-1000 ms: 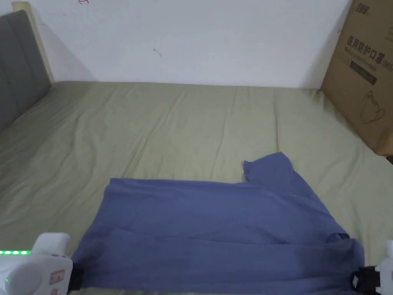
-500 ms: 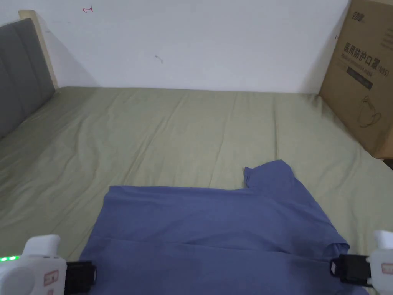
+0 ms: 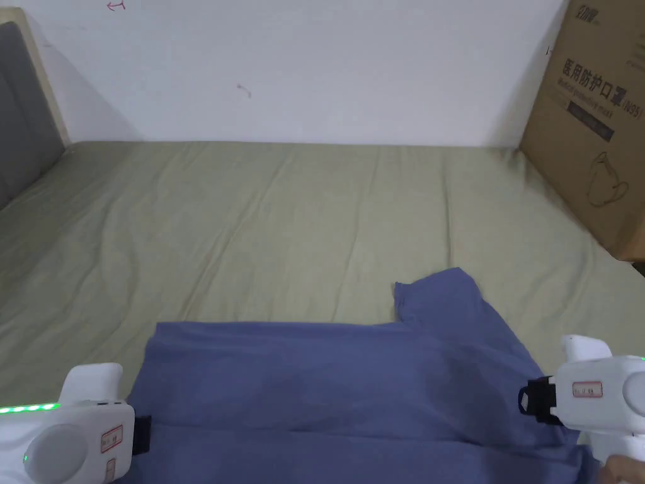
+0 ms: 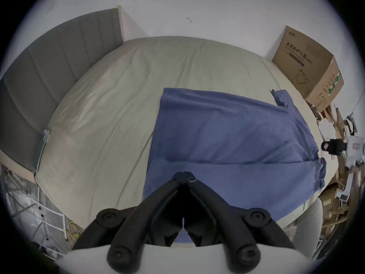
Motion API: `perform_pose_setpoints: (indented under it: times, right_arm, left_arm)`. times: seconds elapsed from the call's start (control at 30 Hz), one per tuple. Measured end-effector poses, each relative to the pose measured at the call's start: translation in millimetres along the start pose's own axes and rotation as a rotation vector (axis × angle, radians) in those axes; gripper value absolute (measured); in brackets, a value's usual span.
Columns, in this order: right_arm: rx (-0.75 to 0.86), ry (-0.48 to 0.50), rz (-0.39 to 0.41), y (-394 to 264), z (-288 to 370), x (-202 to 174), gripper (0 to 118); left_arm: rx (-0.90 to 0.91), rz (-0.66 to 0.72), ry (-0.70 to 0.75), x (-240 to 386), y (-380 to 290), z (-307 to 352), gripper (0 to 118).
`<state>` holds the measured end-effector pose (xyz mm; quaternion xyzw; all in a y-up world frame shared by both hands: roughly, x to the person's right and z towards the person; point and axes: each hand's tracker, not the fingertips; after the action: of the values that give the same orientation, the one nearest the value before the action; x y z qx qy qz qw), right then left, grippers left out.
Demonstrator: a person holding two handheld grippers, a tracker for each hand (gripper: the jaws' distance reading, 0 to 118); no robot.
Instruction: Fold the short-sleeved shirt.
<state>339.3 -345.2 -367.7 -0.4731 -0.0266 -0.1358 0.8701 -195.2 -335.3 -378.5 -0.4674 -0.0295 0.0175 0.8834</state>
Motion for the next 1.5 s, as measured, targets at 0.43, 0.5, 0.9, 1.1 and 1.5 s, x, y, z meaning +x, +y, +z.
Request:
perform_pose_setpoints:
  times: [0.43, 0.5, 0.9, 1.1, 1.5]
  right_arm:
    - [-0.076, -0.067, 0.012, 129, -132, 11, 90]
    - [-0.137, -0.085, 0.041, 126, -147, 8, 86]
    - [-0.061, -0.130, 0.194, 119, -137, -26, 0]
    - [-0.042, -0.109, 0.190, 127, -121, -23, 0]
    - [-0.041, -0.086, 0.190, 124, -124, -13, 0]
  left_arm:
    - [-0.037, -0.051, 0.015, 16, 46, -60, 0]
    - [-0.056, -0.037, 0.011, 13, 46, -68, 0]
    - [-0.069, -0.037, 0.009, 5, 41, -61, 0]
    - [-0.005, 0.050, -0.025, -8, 72, -68, 1]
    - [-0.122, 0.104, -0.005, -23, 168, -186, 92]
